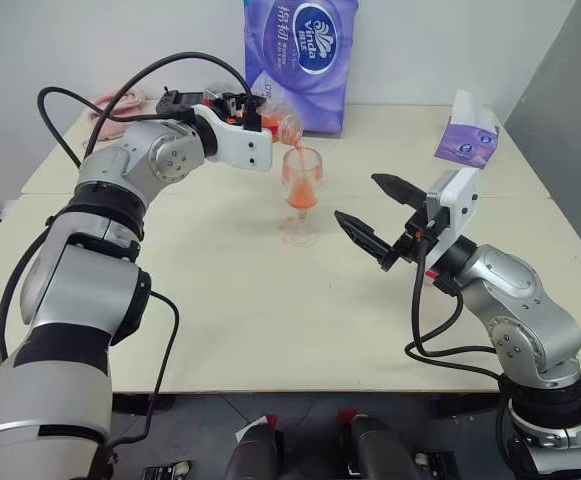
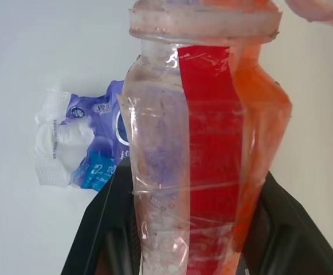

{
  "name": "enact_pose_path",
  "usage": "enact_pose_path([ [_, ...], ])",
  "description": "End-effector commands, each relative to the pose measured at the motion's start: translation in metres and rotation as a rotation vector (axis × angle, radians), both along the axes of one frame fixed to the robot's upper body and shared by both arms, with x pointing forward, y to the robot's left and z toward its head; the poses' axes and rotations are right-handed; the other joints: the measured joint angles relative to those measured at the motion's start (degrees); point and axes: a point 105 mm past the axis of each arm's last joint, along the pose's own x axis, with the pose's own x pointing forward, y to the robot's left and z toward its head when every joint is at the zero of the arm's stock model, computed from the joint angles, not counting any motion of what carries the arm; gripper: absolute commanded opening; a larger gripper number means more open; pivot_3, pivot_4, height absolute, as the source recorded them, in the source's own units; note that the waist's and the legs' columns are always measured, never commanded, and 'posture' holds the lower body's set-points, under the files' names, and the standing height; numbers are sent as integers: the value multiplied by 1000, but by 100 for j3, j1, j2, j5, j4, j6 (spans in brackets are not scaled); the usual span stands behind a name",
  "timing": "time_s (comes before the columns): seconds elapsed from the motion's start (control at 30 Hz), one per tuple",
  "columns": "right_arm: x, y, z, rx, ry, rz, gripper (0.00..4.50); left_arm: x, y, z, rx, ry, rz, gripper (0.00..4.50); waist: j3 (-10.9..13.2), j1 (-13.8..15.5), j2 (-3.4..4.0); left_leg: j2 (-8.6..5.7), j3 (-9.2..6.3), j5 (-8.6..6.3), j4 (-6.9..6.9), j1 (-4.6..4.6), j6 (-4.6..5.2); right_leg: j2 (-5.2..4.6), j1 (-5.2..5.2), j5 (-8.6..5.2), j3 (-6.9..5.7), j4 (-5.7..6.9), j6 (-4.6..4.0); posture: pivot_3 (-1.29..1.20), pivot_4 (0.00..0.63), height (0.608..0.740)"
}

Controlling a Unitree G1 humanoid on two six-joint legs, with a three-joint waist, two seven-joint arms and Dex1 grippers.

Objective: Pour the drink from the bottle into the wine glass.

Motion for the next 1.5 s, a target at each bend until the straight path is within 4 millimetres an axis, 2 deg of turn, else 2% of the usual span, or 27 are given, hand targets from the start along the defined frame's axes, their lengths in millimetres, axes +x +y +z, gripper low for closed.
enact_pose_path([
  [0.03, -5, -3, 13, 17, -62, -6, 4500, -4, -1, 29, -17, -82, -11, 1752, 0, 0, 0, 0, 0, 0, 0, 0, 0, 0, 0, 0, 0, 0, 0, 0, 150, 740],
  [0.63, -5, -2, 14, 19, -65, -2, 4500, -4, -1, 31, -13, -85, -9, 1752, 0, -1, 0, -1, 1, 0, 0, 0, 0, 0, 0, 0, 1, 1, 0, 0, 150, 740],
  [0.77, -5, -2, 14, 16, -66, -2, 4500, -3, -2, 28, -59, -49, -8, 1752, 0, -2, 0, -1, 1, 0, 0, 0, 0, 0, 0, 0, 1, 1, 0, 0, 150, 740],
  [0.97, -6, -2, 13, 11, -65, 2, 4500, 0, -4, 26, -198, 44, -14, 1752, 0, 0, 0, 0, 1, 0, 2, -1, 0, -1, 0, 0, 0, 1, 0, 0, 150, 740],
  [1.23, -11, 3, 18, 12, -81, 36, 4500, -3, -8, 27, -481, 180, -83, 1752, 0, -12, 0, 1, 3, 0, 2, 1, 0, 0, 0, 0, 3, 3, 0, 0, 150, 740],
  [1.4, -16, 8, 34, 69, -127, 62, 4500, -1, 4, 28, -722, 193, -60, 1752, 0, -16, 0, 4, 0, 1, 5, 1, -1, 0, -1, 0, 4, 6, 0, 0, 150, 740],
  [1.5, -17, 7, 42, 101, -142, 60, 4500, -2, 20, 27, -910, 156, -9, 1752, 0, -15, 0, 6, -2, 3, 5, 2, -4, -1, -2, 0, 8, 8, 0, 0, 150, 740],
])
